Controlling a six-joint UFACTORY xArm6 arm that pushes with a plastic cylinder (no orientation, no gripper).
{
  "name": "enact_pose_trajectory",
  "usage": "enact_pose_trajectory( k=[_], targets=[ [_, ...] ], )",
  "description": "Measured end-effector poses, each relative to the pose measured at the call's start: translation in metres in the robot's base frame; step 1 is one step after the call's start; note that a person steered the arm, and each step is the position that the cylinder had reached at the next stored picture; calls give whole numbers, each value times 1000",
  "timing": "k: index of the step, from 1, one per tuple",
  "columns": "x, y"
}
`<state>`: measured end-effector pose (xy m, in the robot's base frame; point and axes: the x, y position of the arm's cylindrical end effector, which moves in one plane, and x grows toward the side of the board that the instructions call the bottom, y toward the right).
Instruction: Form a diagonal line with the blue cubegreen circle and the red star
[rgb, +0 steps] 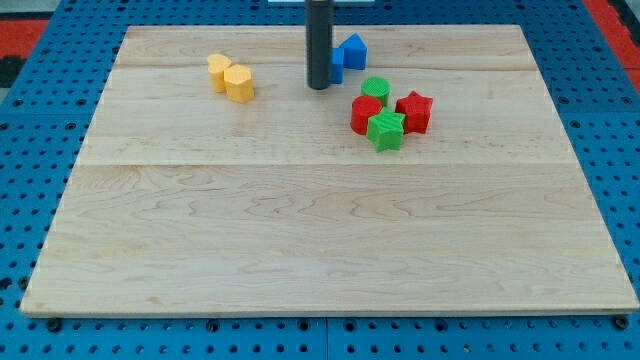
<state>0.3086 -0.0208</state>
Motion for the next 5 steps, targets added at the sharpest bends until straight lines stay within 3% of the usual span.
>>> enact_pose_trajectory(
  k=[4,5],
  targets=[
    [-25,-18],
    [-25,12]
  ],
)
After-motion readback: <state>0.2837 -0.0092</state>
